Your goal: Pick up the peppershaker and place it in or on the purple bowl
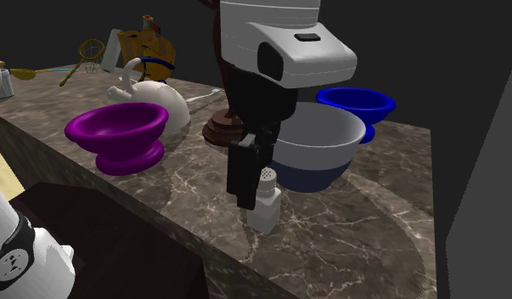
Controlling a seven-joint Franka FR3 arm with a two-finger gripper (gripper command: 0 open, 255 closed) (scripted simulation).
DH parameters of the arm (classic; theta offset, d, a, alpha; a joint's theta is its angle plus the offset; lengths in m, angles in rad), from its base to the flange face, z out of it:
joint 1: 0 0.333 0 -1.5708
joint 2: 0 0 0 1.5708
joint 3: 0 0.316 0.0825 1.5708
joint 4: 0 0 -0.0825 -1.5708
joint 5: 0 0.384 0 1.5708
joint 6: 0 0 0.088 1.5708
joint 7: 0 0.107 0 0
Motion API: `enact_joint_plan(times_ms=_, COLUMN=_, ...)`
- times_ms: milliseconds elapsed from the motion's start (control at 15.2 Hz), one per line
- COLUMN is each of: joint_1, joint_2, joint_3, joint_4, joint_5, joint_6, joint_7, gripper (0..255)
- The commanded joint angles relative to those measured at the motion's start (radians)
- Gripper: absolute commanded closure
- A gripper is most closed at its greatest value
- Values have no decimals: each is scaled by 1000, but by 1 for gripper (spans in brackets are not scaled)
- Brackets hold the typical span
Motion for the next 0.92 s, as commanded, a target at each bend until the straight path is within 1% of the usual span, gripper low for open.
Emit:
enact_joint_plan(times_ms=0, joint_1=0, joint_2=33, joint_3=5, joint_4=-14, joint_5=0, joint_6=25, joint_7=4, gripper=255)
enact_joint_plan(times_ms=264, joint_1=-3, joint_2=27, joint_3=0, joint_4=-17, joint_5=-2, joint_6=21, joint_7=-3, gripper=255)
enact_joint_plan(times_ms=330, joint_1=-4, joint_2=49, joint_3=5, joint_4=-13, joint_5=-3, joint_6=40, joint_7=2, gripper=255)
enact_joint_plan(times_ms=528, joint_1=-1, joint_2=59, joint_3=11, joint_4=-15, joint_5=-1, joint_6=53, joint_7=8, gripper=255)
enact_joint_plan(times_ms=594, joint_1=-3, joint_2=32, joint_3=10, joint_4=-12, joint_5=2, joint_6=22, joint_7=5, gripper=255)
enact_joint_plan(times_ms=858, joint_1=-3, joint_2=-15, joint_3=3, joint_4=12, joint_5=1, joint_6=-48, joint_7=5, gripper=255)
